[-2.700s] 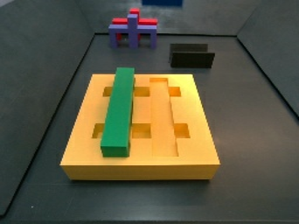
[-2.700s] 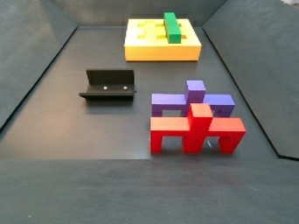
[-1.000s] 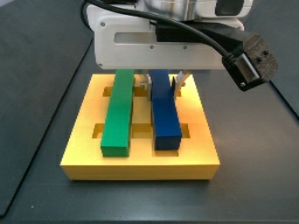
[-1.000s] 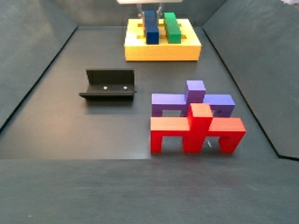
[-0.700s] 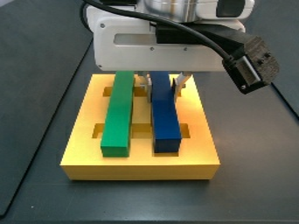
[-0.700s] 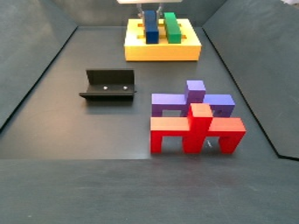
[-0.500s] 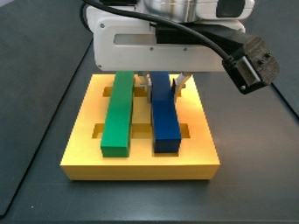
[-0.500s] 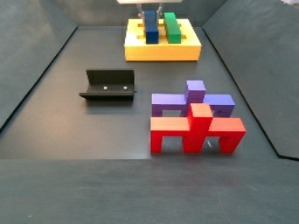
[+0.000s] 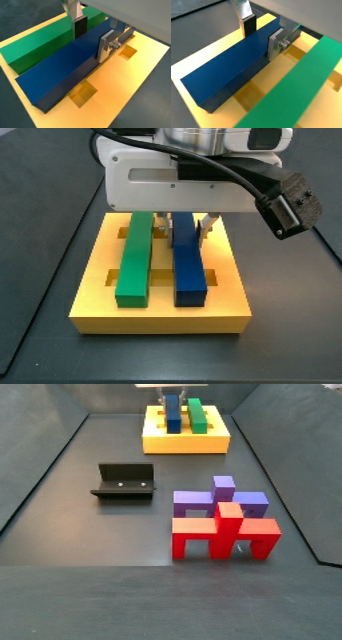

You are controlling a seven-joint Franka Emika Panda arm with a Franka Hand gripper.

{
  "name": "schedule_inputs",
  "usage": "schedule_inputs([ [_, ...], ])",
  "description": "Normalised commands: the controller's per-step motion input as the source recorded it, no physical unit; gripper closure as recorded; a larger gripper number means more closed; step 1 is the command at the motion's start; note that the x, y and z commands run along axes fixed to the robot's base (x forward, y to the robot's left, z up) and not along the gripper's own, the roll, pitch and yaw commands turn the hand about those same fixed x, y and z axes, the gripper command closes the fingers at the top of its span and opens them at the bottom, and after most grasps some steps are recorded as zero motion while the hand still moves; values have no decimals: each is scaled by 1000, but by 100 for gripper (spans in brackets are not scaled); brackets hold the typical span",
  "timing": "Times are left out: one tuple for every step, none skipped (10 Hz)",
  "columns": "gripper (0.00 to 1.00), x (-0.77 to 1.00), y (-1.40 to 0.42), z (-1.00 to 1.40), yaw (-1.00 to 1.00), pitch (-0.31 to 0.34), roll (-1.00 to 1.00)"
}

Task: Pick up the blue object. Move up. Move to above the board. Insert the blue object.
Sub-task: Insert the blue object.

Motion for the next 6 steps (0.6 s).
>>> schedule_inputs([
  [100,146,23,-263,-134,27,17],
  [100,0,0,-240,-66,0,0],
  [100,0,0,-237,0,-30,0],
  [100,0,0,-260,0,-34,0],
  [100,0,0,0,0,0,11],
  [100,0,0,0,0,0,0],
])
